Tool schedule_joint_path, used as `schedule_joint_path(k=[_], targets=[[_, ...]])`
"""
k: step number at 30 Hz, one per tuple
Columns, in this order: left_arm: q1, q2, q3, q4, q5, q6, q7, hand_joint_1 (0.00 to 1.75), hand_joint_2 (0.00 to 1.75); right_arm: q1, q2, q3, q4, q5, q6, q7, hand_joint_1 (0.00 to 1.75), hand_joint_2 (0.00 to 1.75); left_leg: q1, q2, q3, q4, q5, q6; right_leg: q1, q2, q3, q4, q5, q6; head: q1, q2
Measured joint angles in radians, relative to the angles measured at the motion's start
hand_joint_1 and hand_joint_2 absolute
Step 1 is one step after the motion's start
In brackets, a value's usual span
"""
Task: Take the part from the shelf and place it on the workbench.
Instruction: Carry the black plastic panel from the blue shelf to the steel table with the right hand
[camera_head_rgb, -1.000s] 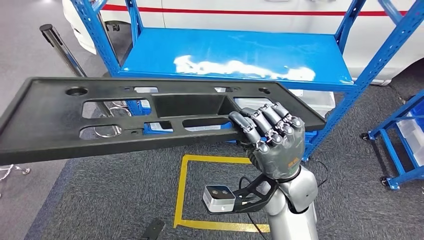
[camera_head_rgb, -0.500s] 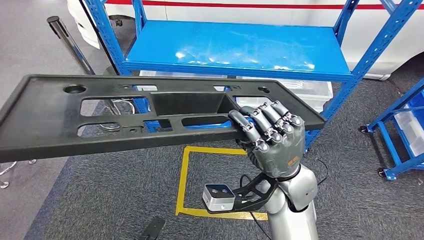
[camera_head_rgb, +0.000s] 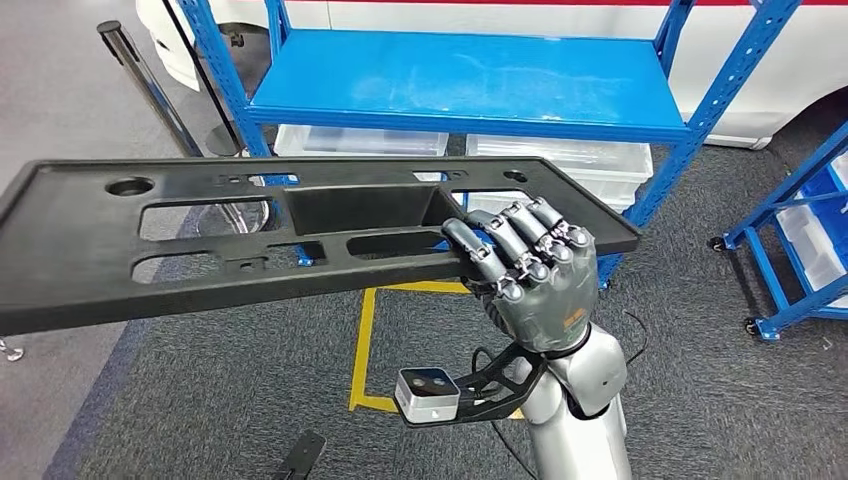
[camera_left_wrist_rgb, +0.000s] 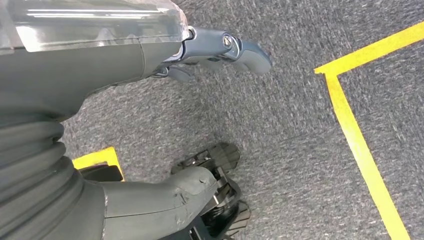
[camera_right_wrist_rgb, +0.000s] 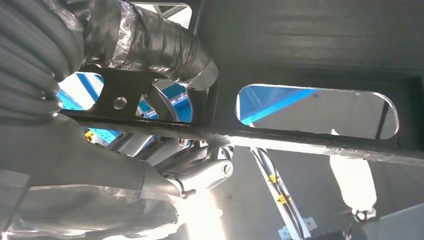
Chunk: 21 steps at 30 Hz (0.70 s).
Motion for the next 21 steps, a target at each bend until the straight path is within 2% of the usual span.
schedule_joint_path(k=[1,2,3,5,6,7,8,10,11,12,13,15,16,17,18,20,21], targets=[[0.001,0.002,0.000,0.000,0.002,-0.001,-0.002,0.00,1.75,-0.003,0.001,0.005,0.005,0.003,0.000,0.004,1.75,1.75,0.002,-0.001,-0.007,0.010,-0.013,-0.007,-0.001,-0.002,-0.006,-0.003,0.009,-0.010,0.000,0.000],[0.002,0.005,0.001,0.000,0.003,-0.001,-0.003,0.00,1.75,-0.005,0.002,0.009,0.009,0.005,0.000,0.007,1.75,1.75,0.004,-0.002,-0.019,0.037,-0.043,-0.012,-0.002,-0.003,-0.013,-0.006,0.018,-0.019,0.000,0.000],[0.003,0.006,0.001,0.000,0.003,-0.001,-0.004,0.00,1.75,-0.007,0.003,0.013,0.013,0.006,0.000,0.010,1.75,1.75,0.006,-0.003,-0.035,0.085,-0.086,-0.016,-0.002,-0.005,-0.022,-0.007,0.026,-0.025,-0.001,0.000],[0.005,0.010,0.003,0.000,0.003,-0.001,-0.004,0.00,1.75,-0.009,0.003,0.018,0.020,0.006,0.000,0.012,1.75,1.75,0.007,-0.003,-0.071,0.208,-0.167,-0.023,0.001,-0.006,-0.045,-0.006,0.042,-0.031,-0.001,0.000],[0.005,0.011,0.004,0.000,0.003,-0.001,-0.004,0.00,1.75,-0.010,0.003,0.019,0.024,0.007,0.000,0.012,1.75,1.75,0.007,-0.003,-0.076,0.250,-0.182,-0.024,0.003,-0.007,-0.056,-0.005,0.050,-0.031,-0.001,0.000],[0.006,0.013,0.004,0.000,0.003,-0.001,-0.004,0.00,1.75,-0.011,0.003,0.021,0.028,0.008,0.000,0.013,1.75,1.75,0.006,-0.003,-0.066,0.261,-0.179,-0.023,0.005,-0.007,-0.067,-0.004,0.058,-0.031,-0.001,0.000],[0.006,0.014,0.005,0.000,0.003,-0.002,-0.004,0.00,1.75,-0.011,0.003,0.022,0.031,0.009,0.000,0.014,1.75,1.75,0.006,-0.003,-0.037,0.234,-0.158,-0.020,0.006,-0.007,-0.077,-0.003,0.064,-0.030,-0.001,0.000],[0.004,0.017,0.006,0.000,0.002,-0.003,-0.004,0.00,1.75,-0.013,0.004,0.025,0.035,0.012,0.000,0.018,1.75,1.75,0.003,-0.004,0.059,0.101,-0.117,-0.009,0.008,-0.006,-0.089,-0.002,0.076,-0.025,-0.001,0.000],[0.003,0.018,0.006,0.000,0.001,-0.004,-0.004,0.00,1.75,-0.015,0.004,0.026,0.036,0.014,0.000,0.019,1.75,1.75,0.000,-0.005,0.101,0.037,-0.108,-0.004,0.008,-0.006,-0.093,-0.002,0.082,-0.021,-0.001,0.000],[0.001,0.018,0.006,0.000,0.000,-0.004,-0.004,0.00,1.75,-0.017,0.005,0.027,0.037,0.016,0.000,0.019,1.75,1.75,-0.003,-0.007,0.126,-0.006,-0.106,0.002,0.007,-0.007,-0.094,-0.004,0.089,-0.016,-0.001,0.000],[0.001,0.019,0.006,0.000,-0.001,-0.005,-0.003,0.00,1.75,-0.018,0.006,0.027,0.038,0.018,0.000,0.018,1.75,1.75,-0.007,-0.008,0.135,-0.026,-0.108,0.006,0.006,-0.007,-0.095,-0.007,0.096,-0.009,-0.001,0.000],[0.000,0.019,0.006,0.000,-0.004,-0.005,0.000,0.00,1.75,-0.021,0.006,0.027,0.041,0.020,0.000,0.014,1.75,1.75,-0.008,-0.007,0.131,-0.040,-0.091,0.017,0.007,-0.007,-0.096,-0.016,0.109,0.003,0.000,0.000],[-0.001,0.019,0.005,0.000,-0.007,-0.006,0.002,0.00,1.75,-0.022,0.006,0.027,0.041,0.020,0.000,0.011,1.75,1.75,-0.006,-0.005,0.128,-0.048,-0.080,0.023,0.008,-0.006,-0.100,-0.013,0.103,0.008,0.000,0.000],[-0.003,0.018,0.005,0.000,-0.009,-0.007,0.003,0.00,1.75,-0.022,0.006,0.027,0.041,0.020,0.000,0.007,1.75,1.75,-0.004,-0.003,0.124,-0.055,-0.069,0.029,0.009,-0.004,-0.109,0.007,0.080,0.013,0.000,0.000],[-0.005,0.017,0.005,0.000,-0.012,-0.007,0.004,0.00,1.75,-0.023,0.006,0.027,0.042,0.018,0.000,0.004,1.75,1.75,-0.003,-0.001,0.118,-0.059,-0.059,0.035,0.009,-0.003,-0.125,0.048,0.041,0.016,0.000,0.000],[-0.008,0.014,0.005,0.000,-0.014,-0.007,0.005,0.00,1.75,-0.024,0.006,0.027,0.043,0.014,0.000,-0.003,1.75,1.75,-0.004,0.001,0.098,-0.057,-0.046,0.043,0.006,-0.001,-0.165,0.172,-0.045,0.021,0.000,0.000],[-0.008,0.014,0.005,0.000,-0.014,-0.006,0.006,0.00,1.75,-0.024,0.006,0.027,0.043,0.011,0.000,-0.005,1.75,1.75,-0.005,0.002,0.088,-0.053,-0.040,0.044,0.005,-0.001,-0.178,0.225,-0.067,0.023,0.000,0.000]])
